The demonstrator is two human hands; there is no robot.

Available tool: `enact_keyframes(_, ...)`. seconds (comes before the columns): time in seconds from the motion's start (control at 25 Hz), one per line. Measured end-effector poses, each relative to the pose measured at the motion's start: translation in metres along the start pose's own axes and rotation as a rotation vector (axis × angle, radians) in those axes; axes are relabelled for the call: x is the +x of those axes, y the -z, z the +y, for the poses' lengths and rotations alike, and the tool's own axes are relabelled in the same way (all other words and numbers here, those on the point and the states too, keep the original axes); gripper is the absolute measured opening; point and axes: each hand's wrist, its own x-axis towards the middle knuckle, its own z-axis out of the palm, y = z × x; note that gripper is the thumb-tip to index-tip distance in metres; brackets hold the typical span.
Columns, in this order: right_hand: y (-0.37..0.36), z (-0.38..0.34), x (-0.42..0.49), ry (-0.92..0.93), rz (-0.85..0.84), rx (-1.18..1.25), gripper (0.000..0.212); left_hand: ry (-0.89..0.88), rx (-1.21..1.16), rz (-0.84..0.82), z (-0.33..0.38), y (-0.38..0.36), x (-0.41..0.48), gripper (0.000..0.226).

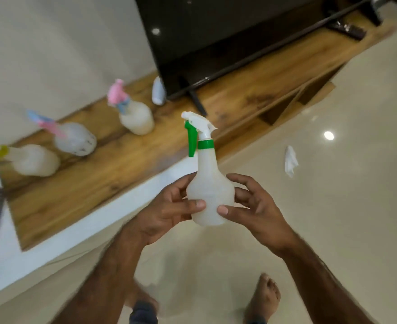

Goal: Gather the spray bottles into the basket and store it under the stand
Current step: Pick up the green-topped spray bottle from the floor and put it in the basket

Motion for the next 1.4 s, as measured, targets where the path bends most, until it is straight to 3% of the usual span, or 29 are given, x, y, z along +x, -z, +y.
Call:
enact_keyframes(0.12, -0.068, -0.048, 0.009, 0.135, -0.122, -0.202, 0.069, -0.166, 0.074, 0.167, 0.034, 0.046, -0.063, 0.080)
enact_keyframes(0.28, -0.180, -0.090, 0.024, 0.333, -0.209, -0.657, 0.097, -0.333, 0.146, 0.535, 0.047, 0.109, -0.136, 0.086)
enact_keyframes(0.56, -0.388, -0.088, 0.056, 0.583, -0.414, -0.975, 0.095, -0.374, 0.094, 1.035, 0.018, 0.226, -0.236, 0.087)
enact_keyframes(0.8, -0.524, -0.046, 0.099, 0.651, -0.557, -1.139, 0.084, -0.391, 0.106, 1.159, -0.033, 0.344, -0.293, 0.094)
enact_keyframes(1.0, -0.608, -0.007, 0.149, 0.620, -0.537, -1.295, 0.081, -0.258, 0.218, 1.225, -0.057, 0.438, -0.271, 0.099)
enact_keyframes(1.08, -0.631, 0.006, 0.171, 0.626, -0.494, -1.371, 0.084, -0.199, 0.243, 1.255, -0.062, 0.471, -0.254, 0.094)
enact_keyframes(1.4, -0.684, 0.044, 0.224, 0.588, -0.408, -1.442, 0.065, -0.108, 0.215, 1.387, -0.071, 0.539, -0.213, 0.065)
